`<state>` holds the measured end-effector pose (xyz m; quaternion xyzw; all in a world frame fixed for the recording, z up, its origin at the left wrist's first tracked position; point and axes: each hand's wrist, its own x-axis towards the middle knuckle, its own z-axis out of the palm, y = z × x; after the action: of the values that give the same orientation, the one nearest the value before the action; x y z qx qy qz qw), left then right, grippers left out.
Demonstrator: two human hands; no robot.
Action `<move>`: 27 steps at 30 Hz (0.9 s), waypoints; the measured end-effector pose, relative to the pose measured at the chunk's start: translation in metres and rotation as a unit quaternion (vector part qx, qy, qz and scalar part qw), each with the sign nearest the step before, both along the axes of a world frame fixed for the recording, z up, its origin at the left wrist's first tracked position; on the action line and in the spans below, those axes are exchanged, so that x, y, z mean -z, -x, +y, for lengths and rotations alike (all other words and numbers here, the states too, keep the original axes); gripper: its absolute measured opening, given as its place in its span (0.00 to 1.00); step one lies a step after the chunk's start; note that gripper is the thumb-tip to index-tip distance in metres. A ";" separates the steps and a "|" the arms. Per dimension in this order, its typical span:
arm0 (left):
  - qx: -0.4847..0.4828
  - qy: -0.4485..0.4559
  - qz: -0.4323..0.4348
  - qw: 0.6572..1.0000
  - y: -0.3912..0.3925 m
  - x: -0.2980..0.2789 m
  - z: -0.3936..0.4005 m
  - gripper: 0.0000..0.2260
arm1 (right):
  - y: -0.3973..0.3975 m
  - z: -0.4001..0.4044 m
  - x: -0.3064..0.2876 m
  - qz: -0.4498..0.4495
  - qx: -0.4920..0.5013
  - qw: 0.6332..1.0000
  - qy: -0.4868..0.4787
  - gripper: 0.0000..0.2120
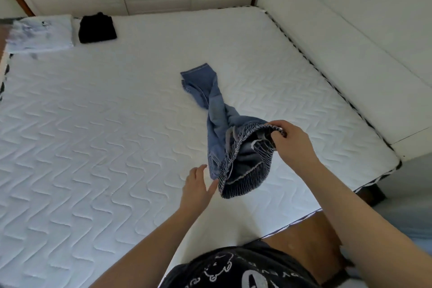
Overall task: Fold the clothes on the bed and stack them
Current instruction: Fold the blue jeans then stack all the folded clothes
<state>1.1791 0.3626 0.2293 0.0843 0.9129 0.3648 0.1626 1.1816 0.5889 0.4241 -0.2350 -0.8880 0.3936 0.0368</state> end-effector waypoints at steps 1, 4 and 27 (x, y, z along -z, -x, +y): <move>0.008 -0.004 -0.038 0.999 -0.002 0.003 0.004 0.32 | -0.001 -0.001 -0.007 0.012 0.011 1.000 0.019 0.13; 0.021 -0.068 -0.133 0.989 -0.013 0.009 0.020 0.45 | -0.003 -0.007 -0.021 0.043 0.039 0.996 0.067 0.15; -0.348 -0.232 -0.065 0.906 0.042 -0.112 -0.058 0.15 | 0.023 0.060 0.018 -0.021 -0.197 0.966 -0.164 0.13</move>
<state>1.1367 0.3047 0.3409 -0.2276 0.7613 0.6042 0.0597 1.1585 0.6484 0.4065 -0.0550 -0.9697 0.2369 -0.0224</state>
